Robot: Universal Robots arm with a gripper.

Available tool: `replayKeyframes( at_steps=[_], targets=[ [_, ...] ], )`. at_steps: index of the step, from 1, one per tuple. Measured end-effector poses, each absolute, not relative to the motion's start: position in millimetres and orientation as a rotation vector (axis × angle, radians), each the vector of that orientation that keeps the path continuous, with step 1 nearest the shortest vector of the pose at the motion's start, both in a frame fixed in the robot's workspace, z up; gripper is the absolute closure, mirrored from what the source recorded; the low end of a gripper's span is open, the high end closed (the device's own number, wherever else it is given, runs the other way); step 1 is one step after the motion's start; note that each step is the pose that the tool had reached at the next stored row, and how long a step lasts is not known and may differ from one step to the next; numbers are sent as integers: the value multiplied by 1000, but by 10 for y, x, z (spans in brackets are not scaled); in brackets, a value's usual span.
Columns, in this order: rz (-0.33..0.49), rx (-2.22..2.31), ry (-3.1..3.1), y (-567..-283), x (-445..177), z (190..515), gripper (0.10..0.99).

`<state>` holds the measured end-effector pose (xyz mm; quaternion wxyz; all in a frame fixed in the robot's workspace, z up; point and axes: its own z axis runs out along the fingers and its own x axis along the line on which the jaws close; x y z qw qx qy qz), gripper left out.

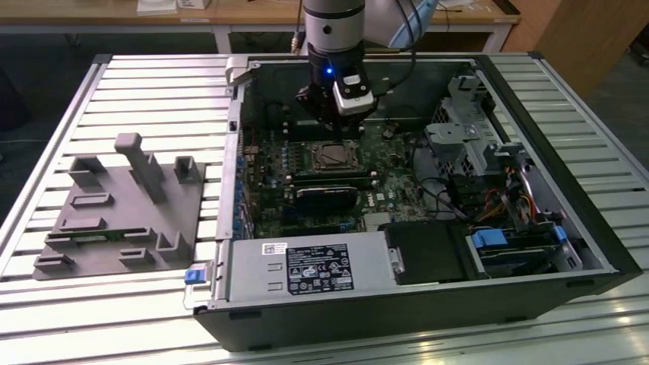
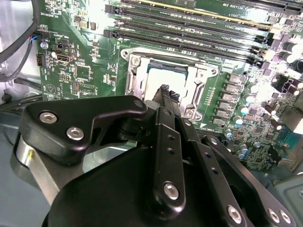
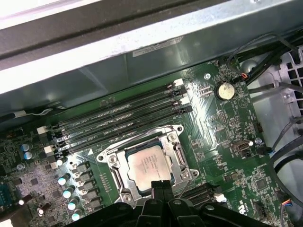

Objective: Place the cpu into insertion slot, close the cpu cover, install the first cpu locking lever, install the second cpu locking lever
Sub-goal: 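Install the second cpu locking lever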

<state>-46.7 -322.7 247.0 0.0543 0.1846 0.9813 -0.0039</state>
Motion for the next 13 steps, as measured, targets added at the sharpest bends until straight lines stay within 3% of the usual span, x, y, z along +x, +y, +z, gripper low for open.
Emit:
replayKeyframes(
  at_steps=[13],
  targets=[
    [-11, 561, 2980, -3363, -467, 2469, 980]
  ],
)
